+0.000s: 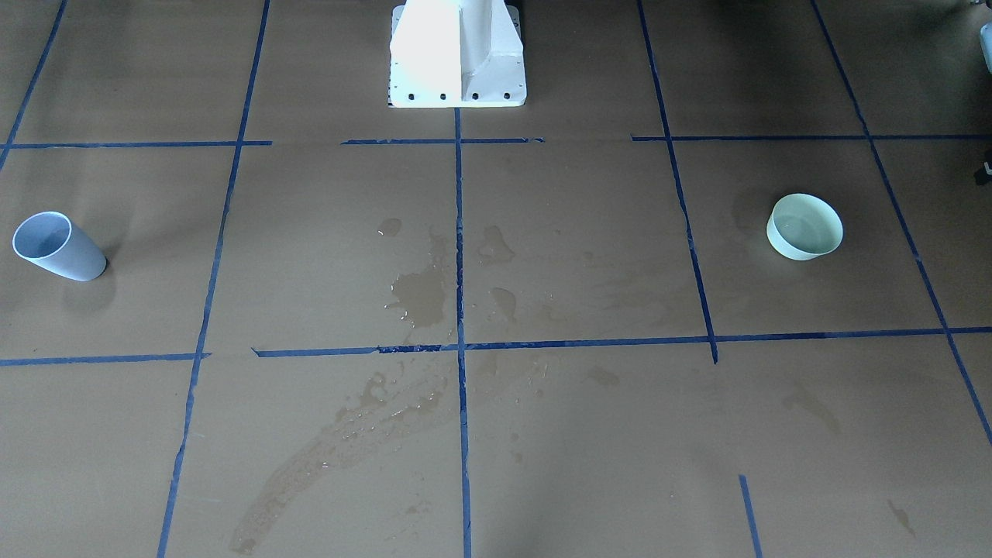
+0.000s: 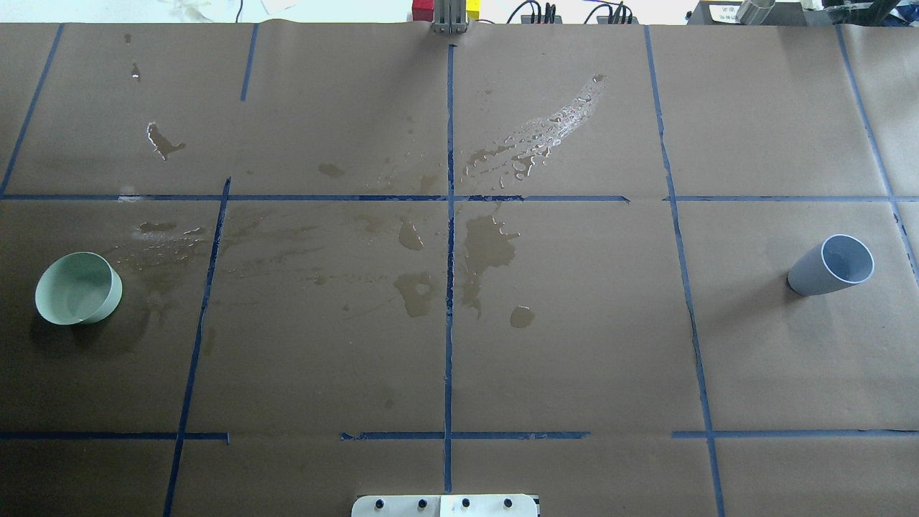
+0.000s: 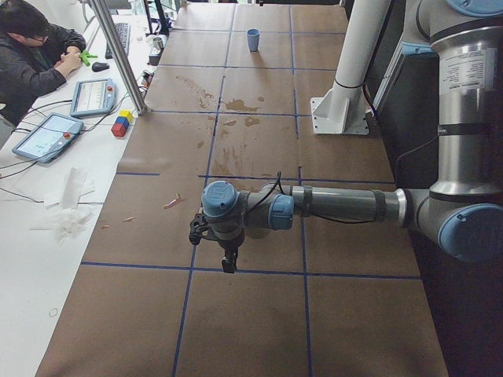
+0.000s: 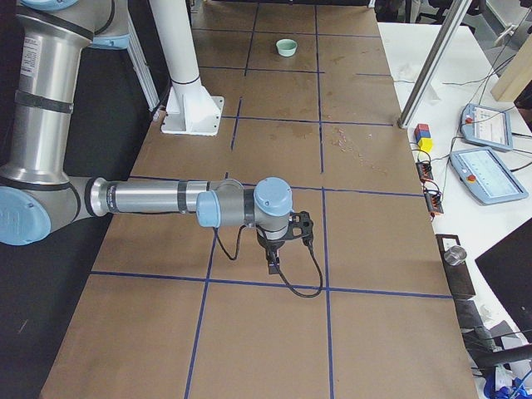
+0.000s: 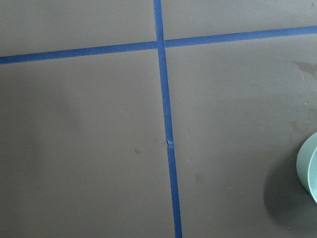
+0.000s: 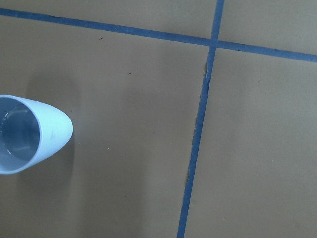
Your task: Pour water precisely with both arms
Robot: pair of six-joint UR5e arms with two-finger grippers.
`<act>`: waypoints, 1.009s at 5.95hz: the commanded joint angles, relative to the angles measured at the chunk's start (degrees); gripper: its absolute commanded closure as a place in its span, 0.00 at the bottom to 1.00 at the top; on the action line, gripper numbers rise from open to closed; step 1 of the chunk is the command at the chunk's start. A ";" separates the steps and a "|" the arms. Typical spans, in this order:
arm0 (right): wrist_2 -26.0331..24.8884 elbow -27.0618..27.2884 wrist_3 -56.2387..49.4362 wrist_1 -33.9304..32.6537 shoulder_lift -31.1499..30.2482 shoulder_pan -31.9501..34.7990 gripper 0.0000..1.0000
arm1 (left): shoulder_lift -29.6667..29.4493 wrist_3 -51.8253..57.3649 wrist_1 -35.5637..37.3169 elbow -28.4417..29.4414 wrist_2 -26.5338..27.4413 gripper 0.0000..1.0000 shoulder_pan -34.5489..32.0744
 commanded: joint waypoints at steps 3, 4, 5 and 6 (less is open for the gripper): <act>0.00 0.10 0.03 0.00 0.03 0.00 0.00 | -0.26 -0.35 -0.09 -0.47 0.18 0.00 0.52; 0.00 0.10 -0.05 0.00 0.12 0.00 0.00 | -1.83 -0.53 -0.17 -0.47 0.35 0.00 0.79; -0.09 0.10 0.03 0.00 0.55 0.00 0.00 | -5.59 -0.35 -0.44 0.23 0.52 0.00 0.79; 0.00 0.10 0.03 0.00 0.56 0.00 0.00 | -5.97 0.00 -0.61 0.58 0.09 0.00 0.70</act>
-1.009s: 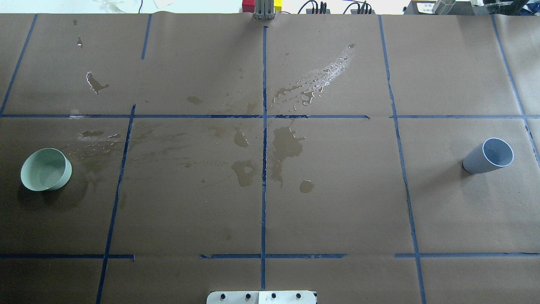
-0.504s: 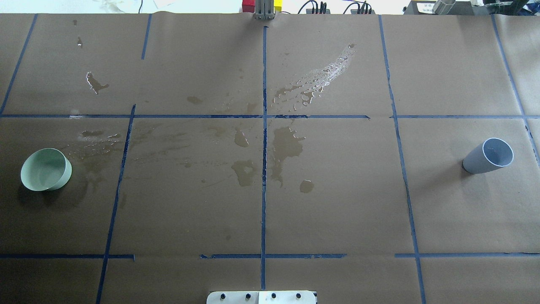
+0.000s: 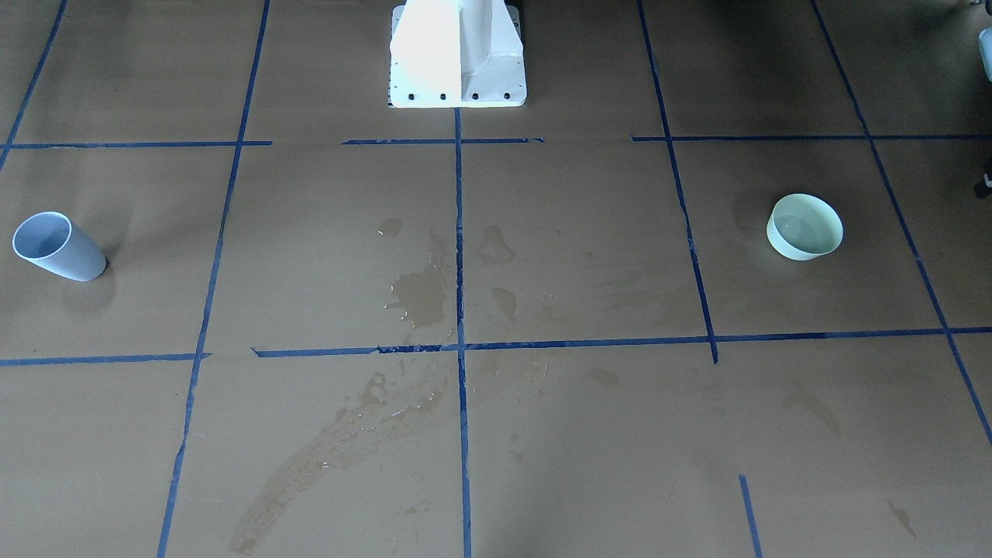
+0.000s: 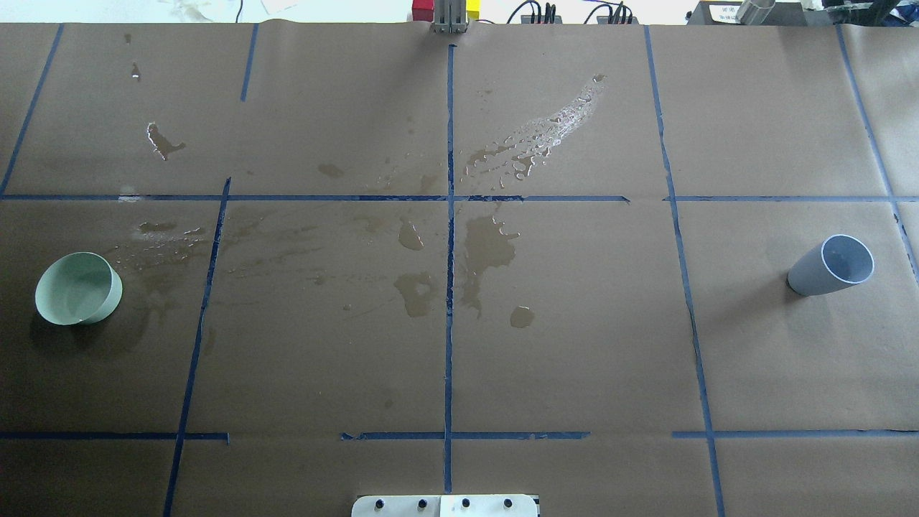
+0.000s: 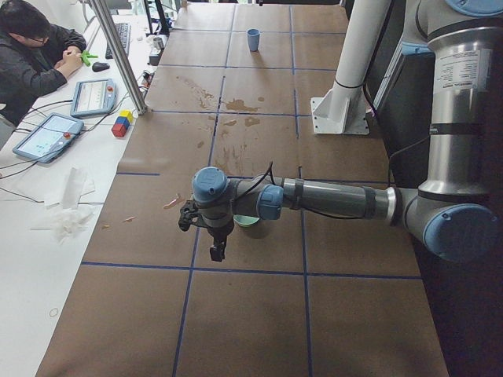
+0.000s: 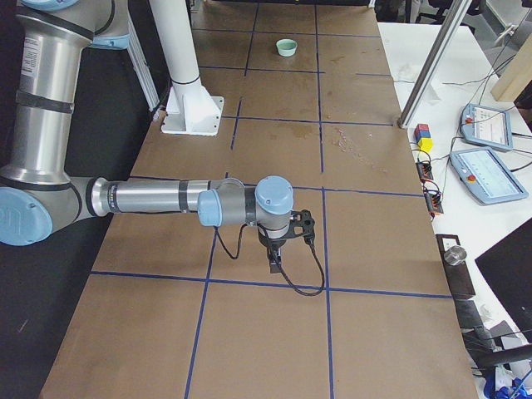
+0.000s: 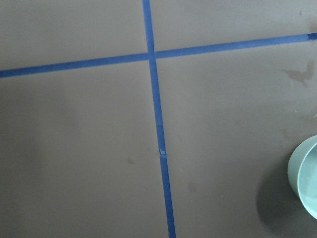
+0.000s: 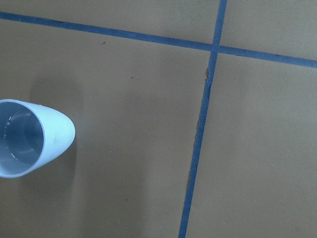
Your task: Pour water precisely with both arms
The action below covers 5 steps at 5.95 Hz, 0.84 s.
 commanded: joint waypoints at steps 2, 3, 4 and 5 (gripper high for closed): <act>0.04 0.18 0.11 0.00 0.12 0.00 0.00 | -0.58 -0.34 -8.48 0.06 -0.35 0.00 0.58; 0.04 0.09 0.11 0.00 0.20 0.00 0.00 | -0.48 -6.17 -11.33 0.06 -0.09 0.00 3.45; 0.04 0.09 0.11 0.00 0.20 0.00 0.00 | 1.78 -14.24 -16.84 0.15 0.26 0.00 7.22; 0.04 0.09 0.11 0.00 0.20 0.00 0.00 | 4.33 -25.37 -26.98 0.49 2.36 0.00 10.57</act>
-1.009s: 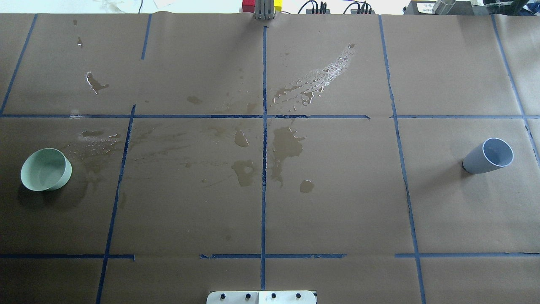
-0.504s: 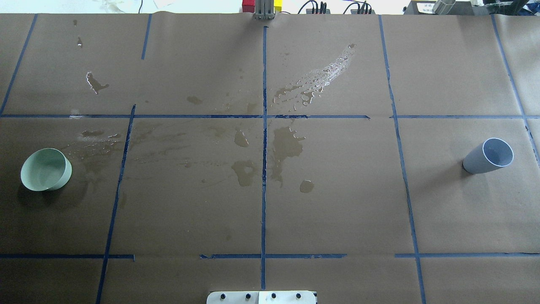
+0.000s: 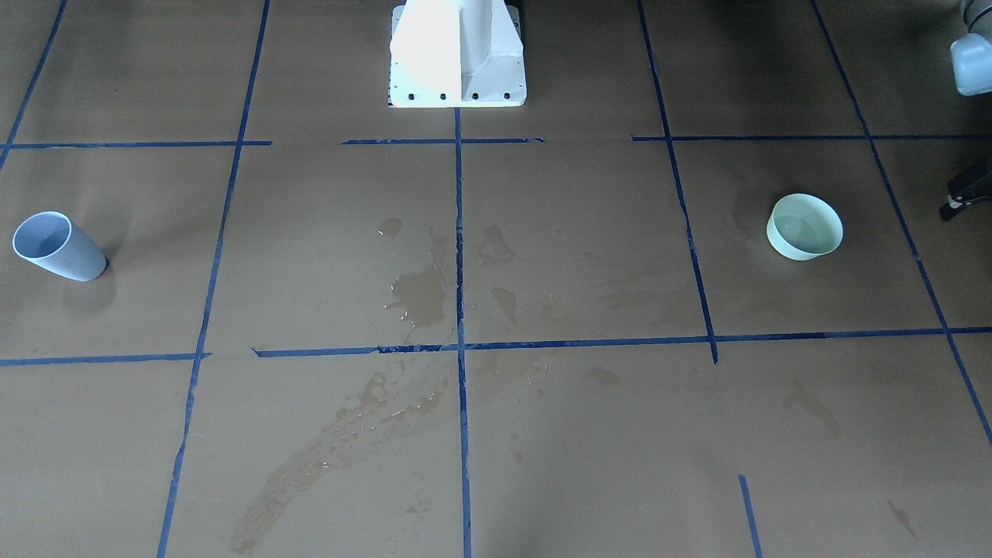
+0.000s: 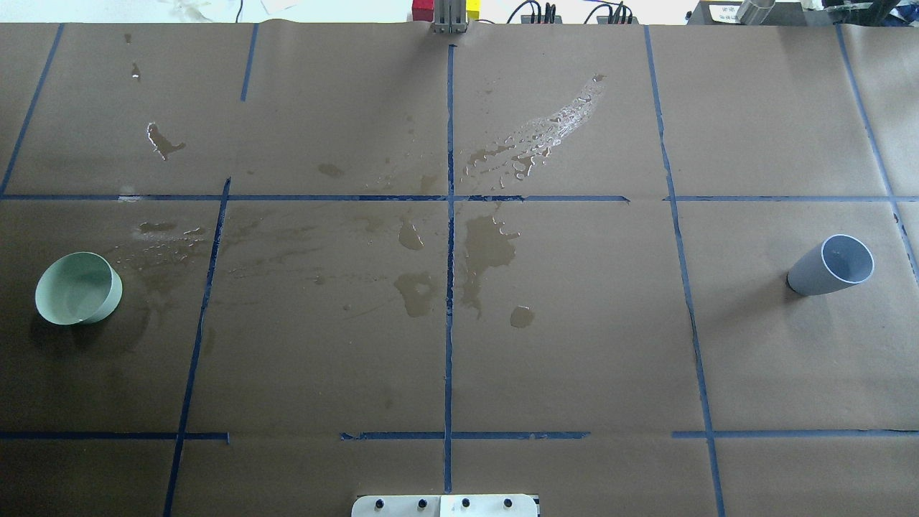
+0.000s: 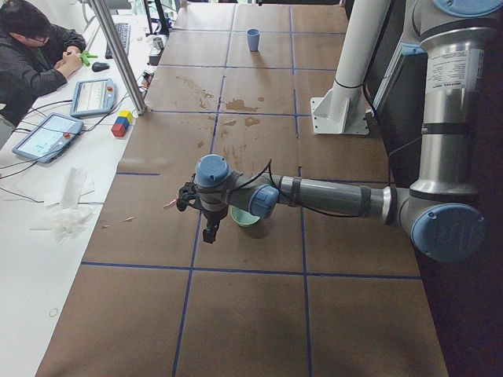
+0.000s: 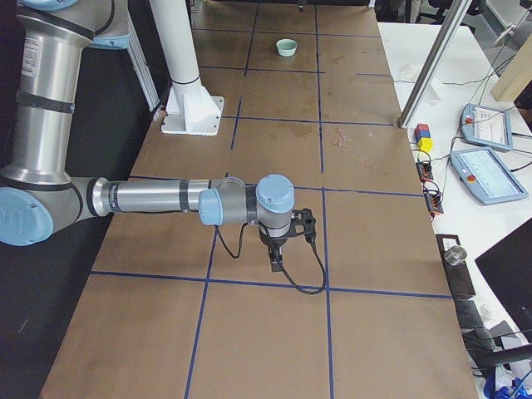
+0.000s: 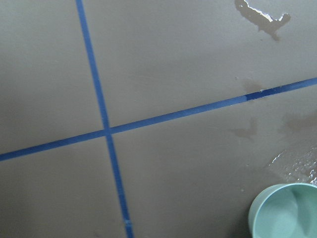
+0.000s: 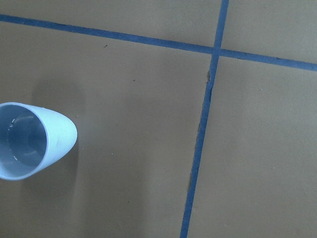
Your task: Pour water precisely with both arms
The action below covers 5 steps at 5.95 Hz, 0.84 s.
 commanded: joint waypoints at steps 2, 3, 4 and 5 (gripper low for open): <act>0.00 0.00 -0.09 0.00 0.01 0.00 0.00 | 5.18 -28.08 -22.10 1.31 9.41 0.00 15.69; 0.00 0.00 -0.09 0.00 0.01 0.00 0.00 | 5.18 -29.98 -26.15 4.27 10.14 0.00 19.48; 0.00 0.00 -0.09 0.00 0.01 0.00 0.00 | 5.01 -30.00 -28.28 7.09 10.06 0.00 21.96; 0.00 -0.09 -0.09 0.00 0.01 0.00 0.00 | 4.92 -30.17 -28.47 7.20 10.06 0.00 22.33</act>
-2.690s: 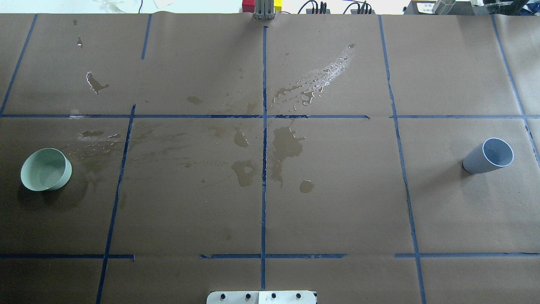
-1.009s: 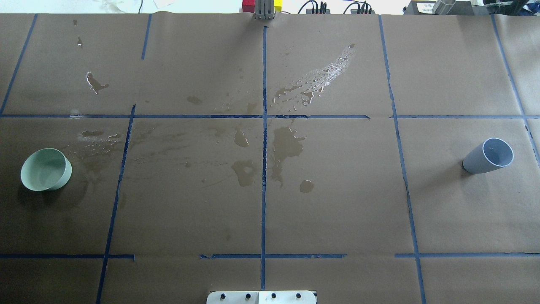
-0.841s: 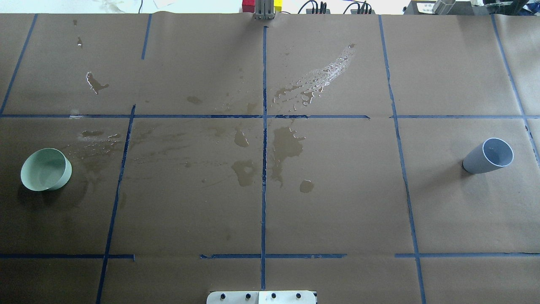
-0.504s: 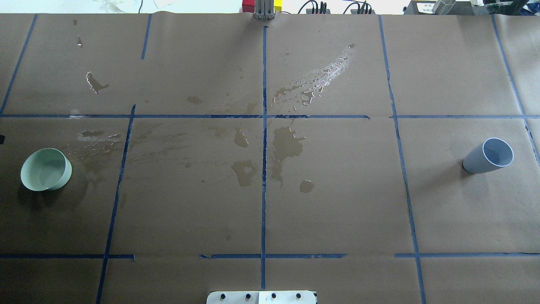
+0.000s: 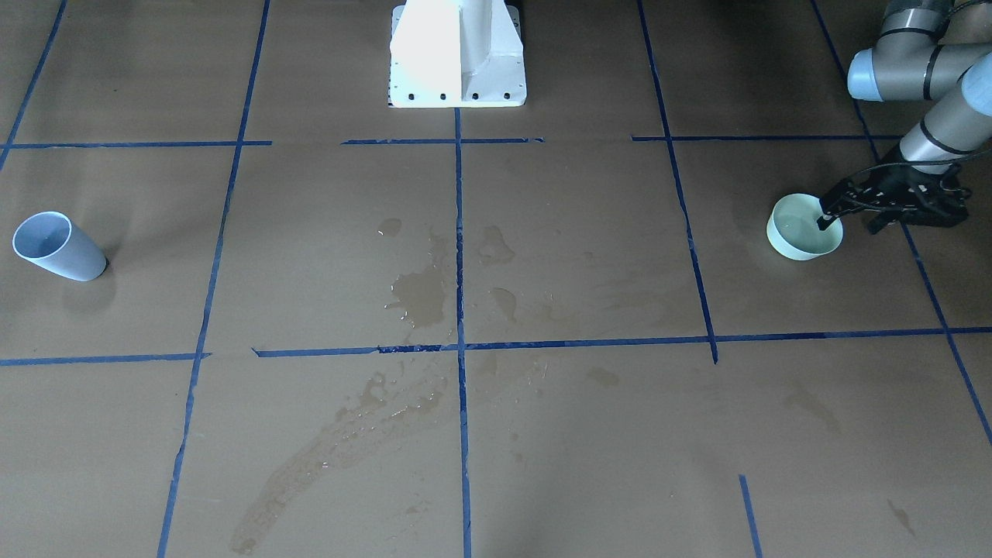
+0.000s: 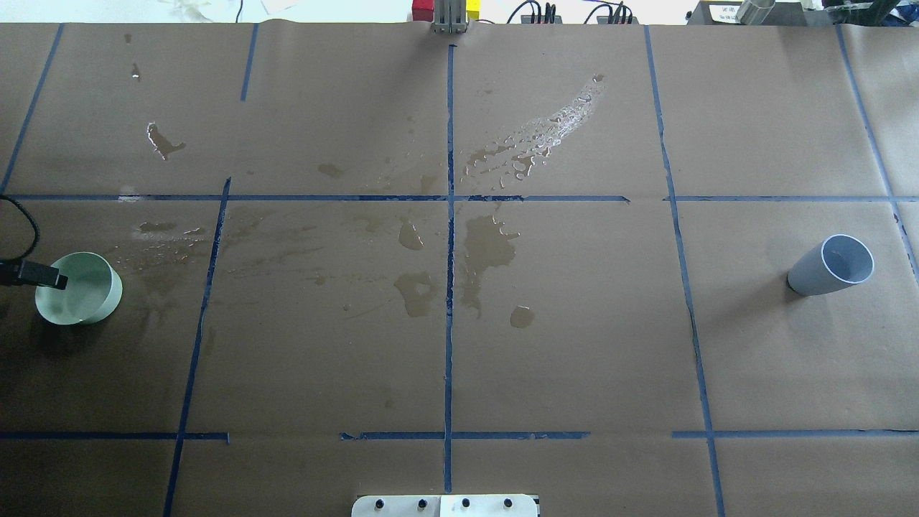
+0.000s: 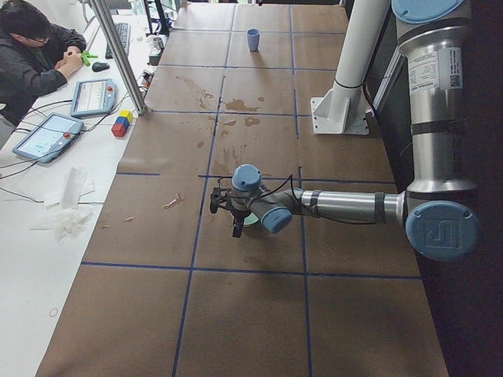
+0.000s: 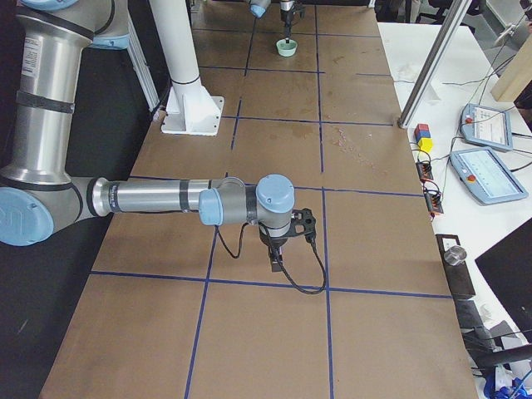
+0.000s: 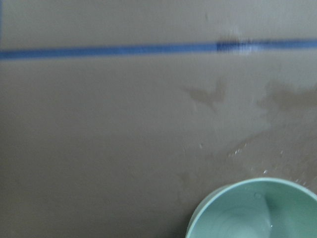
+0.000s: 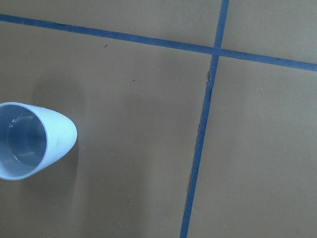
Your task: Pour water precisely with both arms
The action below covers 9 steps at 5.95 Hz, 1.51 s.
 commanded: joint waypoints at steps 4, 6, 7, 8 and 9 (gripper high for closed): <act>0.00 0.03 0.00 0.00 0.00 0.00 0.00 | -0.43 -0.93 -0.38 0.57 -0.87 1.00 1.17; 0.00 0.03 0.00 0.00 0.00 0.00 0.00 | -2.18 -2.67 -0.20 -1.09 -6.20 1.00 0.64; 0.09 0.12 0.00 0.00 0.00 0.00 0.00 | -4.89 -5.74 0.58 -3.02 -6.40 1.00 0.38; 0.09 0.29 0.09 0.00 0.00 0.00 0.00 | -9.61 -6.98 7.46 -5.65 -6.32 1.00 0.37; 0.09 0.47 0.09 0.00 0.00 0.00 0.00 | -14.53 -9.95 16.67 -9.94 -5.88 1.00 0.37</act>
